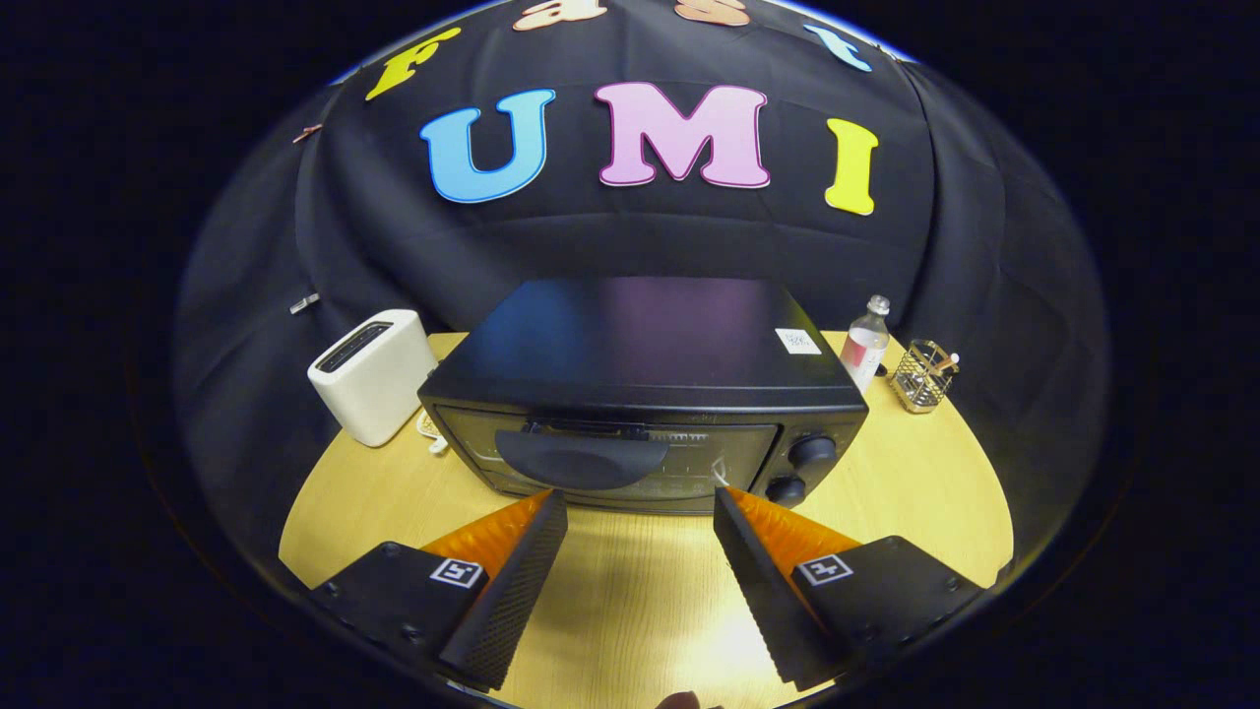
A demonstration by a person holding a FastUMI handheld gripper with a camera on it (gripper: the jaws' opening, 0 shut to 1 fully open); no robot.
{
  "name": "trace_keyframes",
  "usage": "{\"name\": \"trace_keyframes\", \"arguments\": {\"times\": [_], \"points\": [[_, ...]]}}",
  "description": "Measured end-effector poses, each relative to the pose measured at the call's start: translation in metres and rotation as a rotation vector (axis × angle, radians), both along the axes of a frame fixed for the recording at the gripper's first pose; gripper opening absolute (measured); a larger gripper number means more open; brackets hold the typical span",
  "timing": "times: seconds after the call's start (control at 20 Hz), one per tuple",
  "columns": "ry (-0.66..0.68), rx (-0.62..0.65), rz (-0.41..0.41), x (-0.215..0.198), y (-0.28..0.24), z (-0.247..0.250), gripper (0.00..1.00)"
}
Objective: Open the toaster oven, put the food inside, and close the toaster oven door.
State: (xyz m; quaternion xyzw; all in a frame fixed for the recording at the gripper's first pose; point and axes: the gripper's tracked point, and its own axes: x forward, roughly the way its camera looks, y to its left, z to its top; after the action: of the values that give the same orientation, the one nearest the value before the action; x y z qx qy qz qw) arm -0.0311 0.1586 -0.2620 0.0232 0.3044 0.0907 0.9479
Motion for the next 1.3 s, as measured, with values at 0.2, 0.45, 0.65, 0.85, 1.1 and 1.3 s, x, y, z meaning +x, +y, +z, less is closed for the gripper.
{"name": "trace_keyframes", "arguments": {"times": [0.2, 0.45, 0.65, 0.85, 1.1, 1.3], "points": [[-0.077, 0.005, -0.008, 0.001, -0.014, 0.035, 0.99], [-0.206, 0.004, -0.035, 0.010, -0.034, 0.092, 0.99], [-0.317, 0.011, -0.050, 0.009, -0.046, 0.150, 0.98], [-0.439, 0.022, -0.079, 0.002, -0.059, 0.209, 0.98], [-0.552, 0.027, -0.114, -0.008, -0.076, 0.264, 0.98], [-0.605, 0.000, -0.129, -0.011, -0.087, 0.282, 0.98]]}}
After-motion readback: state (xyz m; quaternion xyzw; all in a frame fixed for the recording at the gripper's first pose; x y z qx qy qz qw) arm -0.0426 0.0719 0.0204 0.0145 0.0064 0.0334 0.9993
